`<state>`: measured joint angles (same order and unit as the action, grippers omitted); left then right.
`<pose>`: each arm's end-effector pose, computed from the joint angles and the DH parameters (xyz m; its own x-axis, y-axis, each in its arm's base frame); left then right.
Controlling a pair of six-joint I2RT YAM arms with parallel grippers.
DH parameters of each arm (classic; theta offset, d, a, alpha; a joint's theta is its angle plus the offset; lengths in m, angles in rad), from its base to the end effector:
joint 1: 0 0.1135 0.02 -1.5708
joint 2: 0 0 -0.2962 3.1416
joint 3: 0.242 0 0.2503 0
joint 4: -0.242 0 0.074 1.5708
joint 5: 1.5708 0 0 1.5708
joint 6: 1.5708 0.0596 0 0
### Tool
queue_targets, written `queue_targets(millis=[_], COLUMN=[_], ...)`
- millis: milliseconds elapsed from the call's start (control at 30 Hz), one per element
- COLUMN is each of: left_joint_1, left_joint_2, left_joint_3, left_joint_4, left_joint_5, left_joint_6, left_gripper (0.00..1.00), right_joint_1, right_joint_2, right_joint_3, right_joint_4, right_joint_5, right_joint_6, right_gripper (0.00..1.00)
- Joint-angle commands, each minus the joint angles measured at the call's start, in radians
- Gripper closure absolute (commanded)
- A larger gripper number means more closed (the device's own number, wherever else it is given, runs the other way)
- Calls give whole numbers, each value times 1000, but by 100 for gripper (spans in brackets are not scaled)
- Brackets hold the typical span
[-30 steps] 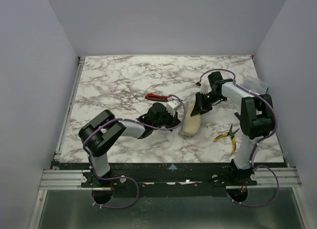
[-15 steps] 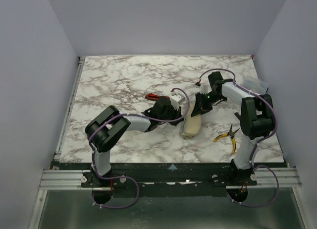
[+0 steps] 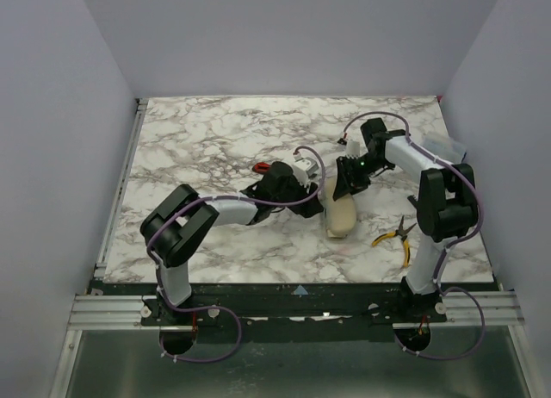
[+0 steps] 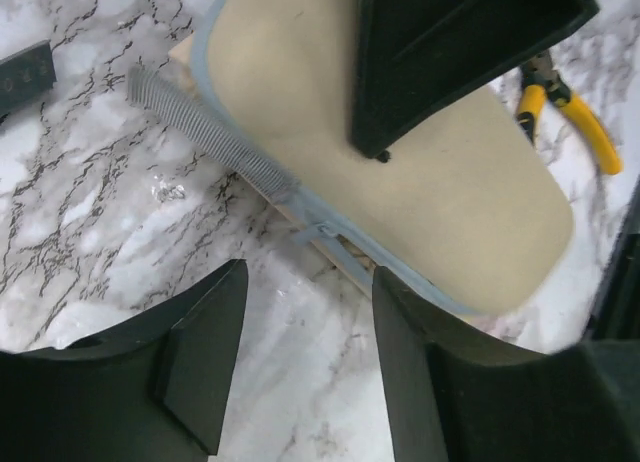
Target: Open the umbrella
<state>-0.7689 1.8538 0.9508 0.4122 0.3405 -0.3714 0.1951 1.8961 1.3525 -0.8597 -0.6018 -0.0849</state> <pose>0.2845 -0.3029 0.1829 -0.6303 0.1339 -0.7647 0.6851 0.5593 -0.4668 0.3606 0.1056 0.1984 -0.9424 -0.2575 -0.2134 -0.3335 0.7713 0.5420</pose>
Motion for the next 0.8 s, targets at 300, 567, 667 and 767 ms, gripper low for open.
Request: queue_targets(millis=[300, 567, 667, 767], left_joint_1=[97, 121, 133, 149], left_joint_2=[-251, -317, -326, -331], left_joint_3=[-156, -186, -180, -174], left_joint_4=[-15, -48, -65, -78], left_joint_5=[129, 139, 140, 145], left_joint_6=[53, 101, 105, 96], left_gripper=[11, 10, 10, 10], right_joint_1=[3, 4, 10, 37], right_joint_2=[-23, -59, -62, -36], right_joint_3=[104, 156, 152, 146], right_joint_4=[-240, -307, -286, -269], right_joint_5=[-95, -301, -358, -376], right_joint_6=[-148, -151, -135, -127], right_gripper=[40, 41, 41, 40])
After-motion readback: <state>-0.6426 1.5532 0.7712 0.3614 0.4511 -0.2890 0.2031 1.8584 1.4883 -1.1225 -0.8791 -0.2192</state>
